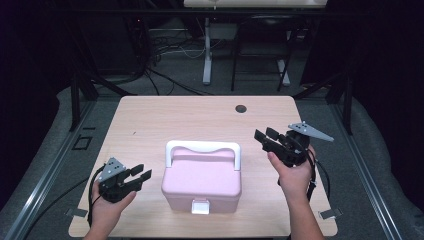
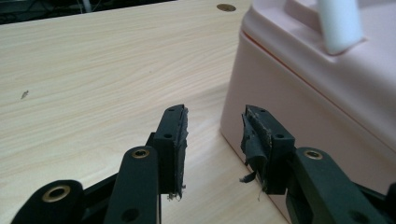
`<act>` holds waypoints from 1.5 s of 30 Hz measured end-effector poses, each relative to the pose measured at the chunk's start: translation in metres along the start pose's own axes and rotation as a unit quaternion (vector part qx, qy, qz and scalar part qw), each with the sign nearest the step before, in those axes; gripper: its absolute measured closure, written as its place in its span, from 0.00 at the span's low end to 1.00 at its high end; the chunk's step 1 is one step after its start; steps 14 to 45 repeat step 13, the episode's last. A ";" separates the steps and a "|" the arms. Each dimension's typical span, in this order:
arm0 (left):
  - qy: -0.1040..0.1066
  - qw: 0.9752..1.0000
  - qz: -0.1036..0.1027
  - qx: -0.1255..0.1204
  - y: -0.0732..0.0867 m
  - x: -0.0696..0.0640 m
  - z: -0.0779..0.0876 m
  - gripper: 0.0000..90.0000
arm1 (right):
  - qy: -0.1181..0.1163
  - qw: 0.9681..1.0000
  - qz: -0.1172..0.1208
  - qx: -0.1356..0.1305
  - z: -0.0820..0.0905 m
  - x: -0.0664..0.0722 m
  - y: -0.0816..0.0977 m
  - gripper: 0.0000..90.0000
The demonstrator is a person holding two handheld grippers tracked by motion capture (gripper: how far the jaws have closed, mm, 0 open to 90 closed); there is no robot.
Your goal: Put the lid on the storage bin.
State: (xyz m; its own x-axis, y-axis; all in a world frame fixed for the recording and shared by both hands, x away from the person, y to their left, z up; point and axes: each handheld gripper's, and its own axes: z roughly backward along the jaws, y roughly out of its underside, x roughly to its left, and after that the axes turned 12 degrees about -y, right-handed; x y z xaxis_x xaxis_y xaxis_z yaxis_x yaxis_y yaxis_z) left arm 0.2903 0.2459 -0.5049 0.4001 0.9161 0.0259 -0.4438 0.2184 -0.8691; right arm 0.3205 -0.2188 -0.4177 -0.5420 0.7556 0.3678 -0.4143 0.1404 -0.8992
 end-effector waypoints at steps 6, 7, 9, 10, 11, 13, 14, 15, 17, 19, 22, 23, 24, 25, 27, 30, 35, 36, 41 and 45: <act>-0.010 1.000 0.005 0.009 0.001 0.005 -0.012 0.66 | 0.015 1.000 -0.004 0.011 -0.004 -0.011 0.006 0.58; -0.008 1.000 0.008 0.010 0.001 0.007 -0.013 0.66 | 0.018 1.000 -0.005 0.012 -0.005 -0.012 0.007 0.58; -0.008 1.000 0.014 0.010 0.002 0.008 -0.015 0.65 | 0.023 1.000 -0.006 0.015 -0.005 -0.016 0.008 0.58; -0.009 1.000 0.014 0.011 0.003 0.010 -0.016 0.65 | 0.024 1.000 -0.007 0.015 -0.005 -0.017 0.008 0.58; -0.011 1.000 0.017 0.012 0.004 0.010 -0.016 0.63 | 0.025 1.000 -0.009 0.015 -0.005 -0.019 0.008 0.58; -0.013 1.000 0.018 0.010 0.006 0.012 -0.017 0.61 | 0.023 1.000 -0.010 0.013 -0.004 -0.022 0.009 0.57; -0.013 1.000 0.018 0.010 0.006 0.012 -0.017 0.61 | 0.023 1.000 -0.010 0.013 -0.004 -0.022 0.009 0.57; -0.013 1.000 0.018 0.010 0.006 0.012 -0.017 0.61 | 0.023 1.000 -0.010 0.013 -0.004 -0.022 0.009 0.57; -0.013 1.000 0.018 0.010 0.006 0.012 -0.017 0.61 | 0.023 1.000 -0.010 0.013 -0.004 -0.022 0.009 0.57; -0.013 1.000 0.018 0.010 0.006 0.012 -0.017 0.61 | 0.023 1.000 -0.010 0.013 -0.004 -0.022 0.009 0.57; -0.013 1.000 0.018 0.010 0.006 0.012 -0.017 0.61 | 0.023 1.000 -0.010 0.013 -0.004 -0.022 0.009 0.57; -0.013 1.000 0.018 0.010 0.006 0.012 -0.017 0.61 | 0.023 1.000 -0.010 0.013 -0.004 -0.022 0.009 0.57; -0.013 1.000 0.018 0.010 0.006 0.012 -0.017 0.61 | 0.023 1.000 -0.010 0.013 -0.004 -0.022 0.009 0.57; -0.013 1.000 0.018 0.010 0.006 0.012 -0.017 0.61 | 0.023 1.000 -0.010 0.013 -0.004 -0.022 0.009 0.57; -0.013 1.000 0.018 0.010 0.006 0.012 -0.017 0.61 | 0.023 1.000 -0.010 0.013 -0.004 -0.022 0.009 0.57; -0.013 1.000 0.018 0.010 0.006 0.012 -0.017 0.61 | 0.023 1.000 -0.010 0.013 -0.004 -0.022 0.009 0.57; -0.013 1.000 0.018 0.010 0.006 0.012 -0.017 0.61 | 0.023 1.000 -0.010 0.013 -0.004 -0.022 0.009 0.57; -0.013 1.000 0.018 0.010 0.006 0.012 -0.017 0.61 | 0.023 1.000 -0.010 0.013 -0.004 -0.022 0.009 0.57; -0.013 1.000 0.018 0.010 0.006 0.012 -0.017 0.61 | 0.023 1.000 -0.010 0.013 -0.004 -0.022 0.009 0.57; -0.013 1.000 0.018 0.010 0.006 0.012 -0.017 0.61 | 0.023 1.000 -0.010 0.013 -0.004 -0.022 0.009 0.57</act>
